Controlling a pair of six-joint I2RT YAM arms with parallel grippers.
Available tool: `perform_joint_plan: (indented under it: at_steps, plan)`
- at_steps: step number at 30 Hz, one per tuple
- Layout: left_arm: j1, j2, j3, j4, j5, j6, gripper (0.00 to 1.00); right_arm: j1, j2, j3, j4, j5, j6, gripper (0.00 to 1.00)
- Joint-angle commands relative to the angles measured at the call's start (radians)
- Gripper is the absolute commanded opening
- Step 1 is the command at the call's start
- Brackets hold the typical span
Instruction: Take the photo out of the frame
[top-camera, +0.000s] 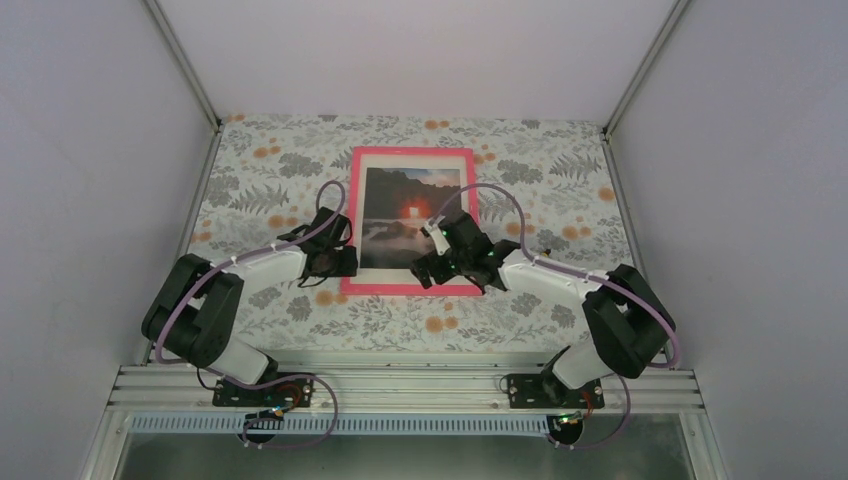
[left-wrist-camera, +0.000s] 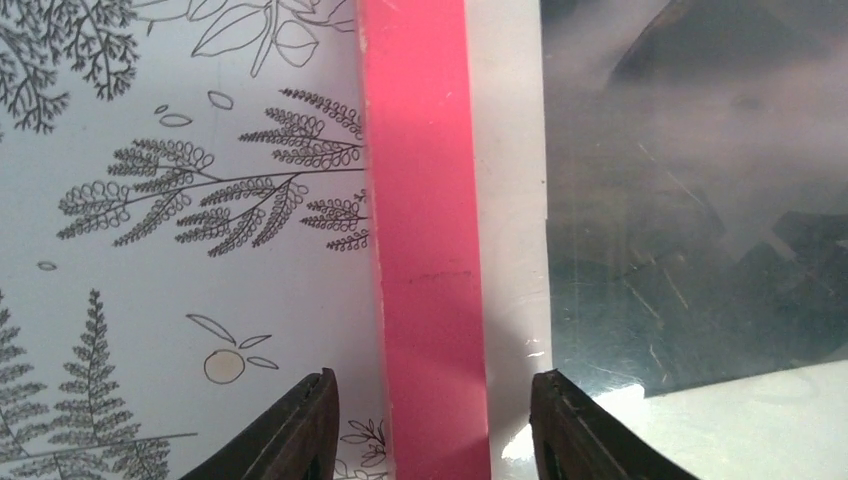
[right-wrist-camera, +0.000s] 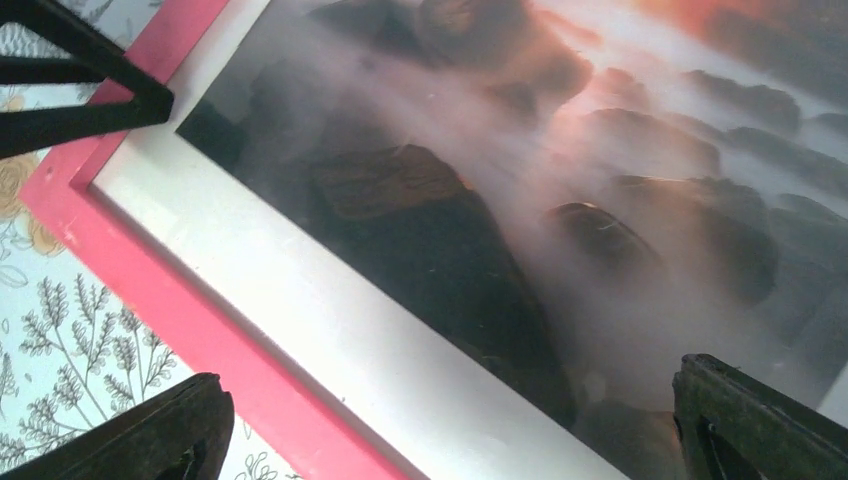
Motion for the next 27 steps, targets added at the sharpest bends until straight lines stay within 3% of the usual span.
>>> perform_joint_plan:
  at_steps: [1, 13, 21, 27]
  plan:
    - [-0.008, 0.012, 0.016, 0.026, -0.006, 0.003, 0.47, 0.046, -0.002, -0.014, 0.033, 0.049, -0.055, 1.0]
    - [-0.018, 0.01, 0.033, 0.006, -0.018, 0.0, 0.18, 0.159, 0.009, -0.008, 0.037, 0.127, -0.135, 1.0]
    - [-0.024, -0.046, 0.079, -0.06, -0.047, 0.001, 0.13, 0.271, 0.01, -0.008, 0.039, 0.228, -0.185, 1.0]
    - [-0.026, -0.099, 0.112, -0.109, -0.068, 0.004, 0.12, 0.394, 0.031, 0.003, 0.019, 0.389, -0.209, 1.0]
